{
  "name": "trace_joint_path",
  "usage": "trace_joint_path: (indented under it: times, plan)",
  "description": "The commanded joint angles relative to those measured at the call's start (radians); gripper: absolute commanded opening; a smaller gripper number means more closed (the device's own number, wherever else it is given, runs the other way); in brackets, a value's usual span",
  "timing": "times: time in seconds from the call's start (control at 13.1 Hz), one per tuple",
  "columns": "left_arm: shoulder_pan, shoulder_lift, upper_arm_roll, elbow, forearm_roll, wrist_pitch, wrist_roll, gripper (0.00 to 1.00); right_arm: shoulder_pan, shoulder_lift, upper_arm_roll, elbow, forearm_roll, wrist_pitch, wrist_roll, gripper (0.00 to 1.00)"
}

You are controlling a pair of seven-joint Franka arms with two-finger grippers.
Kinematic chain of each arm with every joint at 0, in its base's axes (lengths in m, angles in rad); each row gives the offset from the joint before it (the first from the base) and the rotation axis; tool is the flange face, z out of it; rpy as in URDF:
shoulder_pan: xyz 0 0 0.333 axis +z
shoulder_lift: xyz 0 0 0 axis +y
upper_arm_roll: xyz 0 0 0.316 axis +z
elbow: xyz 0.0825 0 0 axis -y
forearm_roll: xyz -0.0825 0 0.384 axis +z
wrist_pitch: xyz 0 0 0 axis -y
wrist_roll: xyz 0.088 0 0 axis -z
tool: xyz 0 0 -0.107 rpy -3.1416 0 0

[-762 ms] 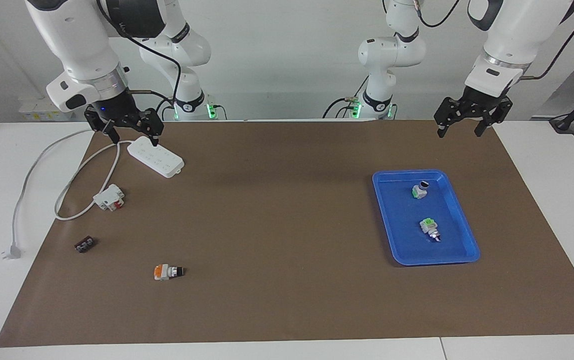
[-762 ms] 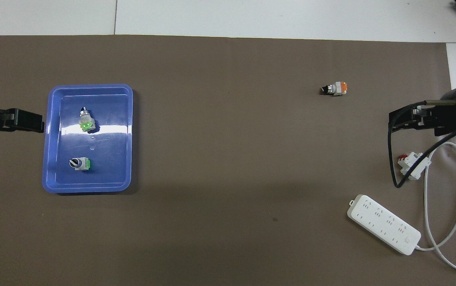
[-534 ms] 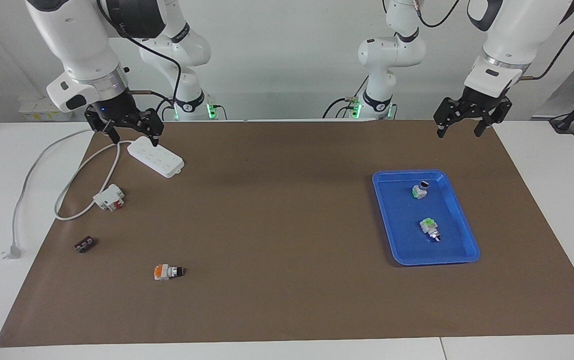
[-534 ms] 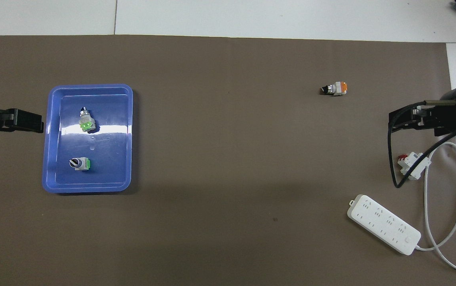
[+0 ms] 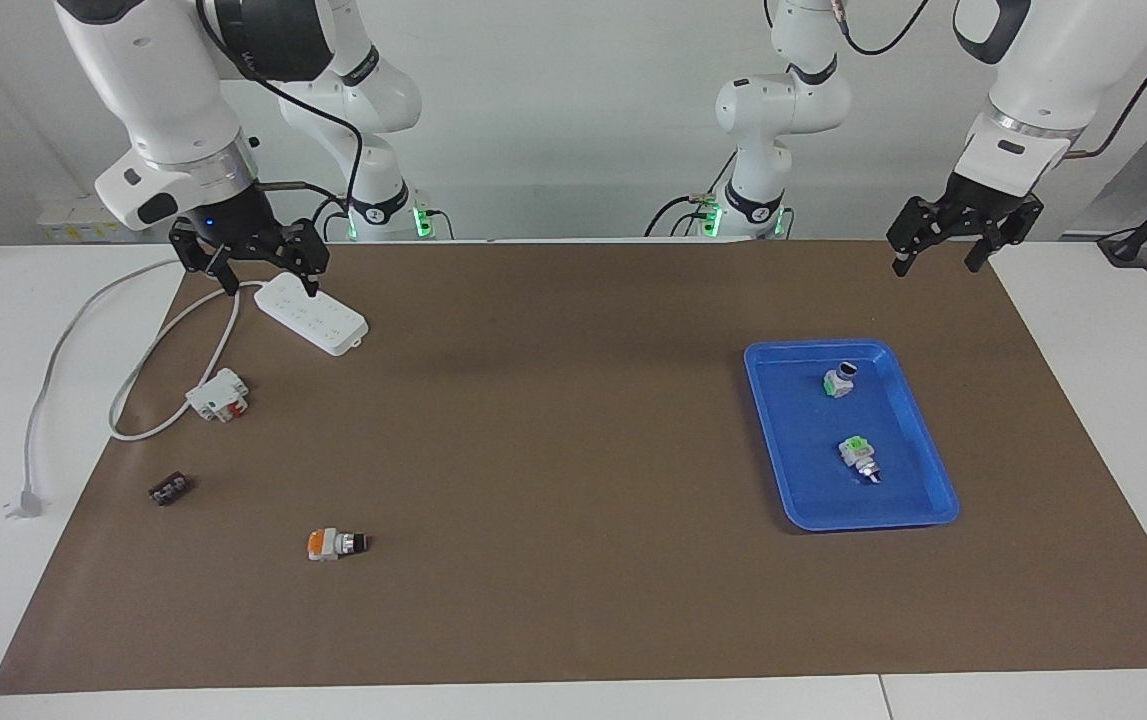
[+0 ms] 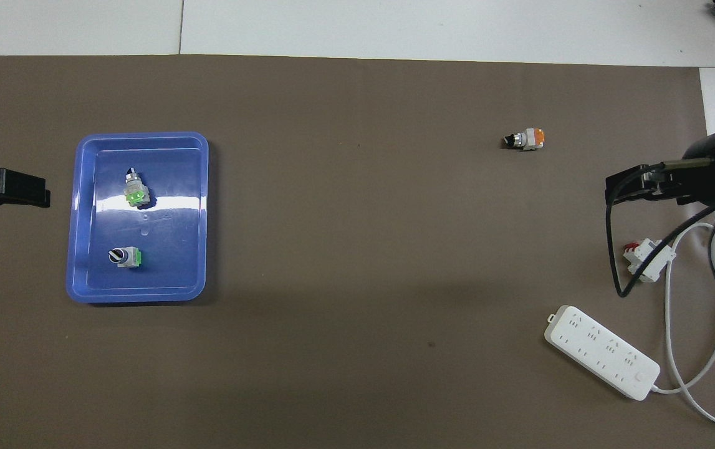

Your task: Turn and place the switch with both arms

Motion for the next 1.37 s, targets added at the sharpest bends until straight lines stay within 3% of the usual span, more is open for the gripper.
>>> trace_joint_path:
  times: [0.0,0.38,0.61,0.99,1.3]
  plan:
    - [0.005,-0.007,-0.004,-0.009,0.018,-0.007,0.002,1.00,-0.013,-0.006,0.000,-0.043,0.020,0.076,-0.226,1.00]
    - [0.003,-0.007,-0.004,-0.009,0.018,-0.007,0.003,1.00,-0.024,0.062,0.002,-0.028,0.023,0.122,-0.709,1.00]
    - [0.005,-0.007,-0.004,-0.011,0.018,-0.007,0.003,1.00,-0.042,0.138,0.000,0.006,0.091,0.170,-1.028,1.00]
    - [0.005,-0.007,-0.004,-0.009,0.018,-0.007,0.003,1.00,-0.066,0.314,0.005,0.151,0.118,0.176,-1.337,1.00]
    - [0.005,-0.007,-0.004,-0.009,0.018,-0.007,0.003,1.00,-0.106,0.405,0.045,0.197,0.129,0.176,-1.480,1.00]
